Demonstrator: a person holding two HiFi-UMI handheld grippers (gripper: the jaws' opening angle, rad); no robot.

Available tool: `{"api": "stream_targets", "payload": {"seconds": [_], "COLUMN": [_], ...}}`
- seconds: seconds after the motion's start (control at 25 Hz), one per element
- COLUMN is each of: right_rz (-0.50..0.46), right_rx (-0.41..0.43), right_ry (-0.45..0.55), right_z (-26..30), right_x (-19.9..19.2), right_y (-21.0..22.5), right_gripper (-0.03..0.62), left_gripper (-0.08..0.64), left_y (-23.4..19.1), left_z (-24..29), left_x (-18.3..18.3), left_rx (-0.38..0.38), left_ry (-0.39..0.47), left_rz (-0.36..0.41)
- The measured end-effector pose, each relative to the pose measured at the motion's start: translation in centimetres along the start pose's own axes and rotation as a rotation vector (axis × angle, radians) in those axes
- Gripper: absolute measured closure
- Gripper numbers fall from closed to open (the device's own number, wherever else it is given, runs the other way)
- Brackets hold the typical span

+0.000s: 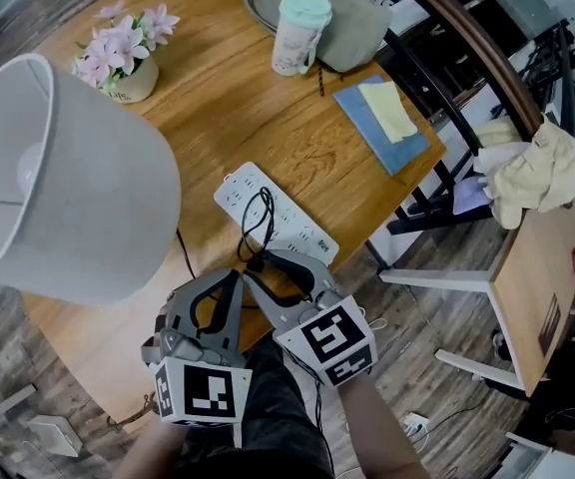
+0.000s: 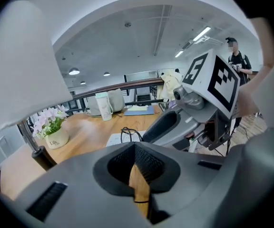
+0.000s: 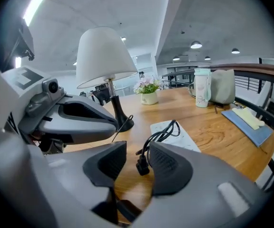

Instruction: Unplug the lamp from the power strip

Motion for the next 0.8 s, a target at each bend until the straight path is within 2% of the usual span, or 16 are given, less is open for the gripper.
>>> {"api": "stream_targets", "payload": {"seconds": [0.24,0.36,0.48,0.56,0.64,0.8], "right_rz": [-0.007,-0.024,-0.018,-0.020,-0.019,-0.002], "right_rx": [-0.063,-0.105,-0.148,-0.185,-0.218,-0.266], "right_ry": [0.012,0.065,0.126,0.173,0.216,0.315], "right_z": [-1.8,-3.2,-4.8,-5.9,-6.8,-9.1], "right_x": [0.6,1.5,2.2,2.8,3.3,4.2], "right_y": [-0.2,-0.5,-1.1,-1.5,-1.9,-2.9], "right_gripper": [0.422,0.427,0.478,0.544,0.578,0.586], "left_gripper": [0.565,0.565,0.565,0.565,0.565,0.565], "left_y": [-0.1,-0.1,-0.3,-0.6,-0.9,-1.1], "left_z": [-1.3,-1.9,-2.6,-3.2,-3.7,-5.0], "left_x": [0.5,1.2,2.0,2.6,3.2,3.9], "left_rx": [-0.015,-0.028,-0.035,-0.041,-0.054,-0.093], "left_ry": [0.037,0.072,0.108,0.141,0.171,0.231], "left_rz": [-0.016,-0.009,0.002,0.002,-0.015,-0.056]}}
Point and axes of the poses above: the fingertips, and each gripper's own axes: z forward along the fingers, y to its right, x out of its top, the point moved 3 cm from there along -z, backward along the fingers
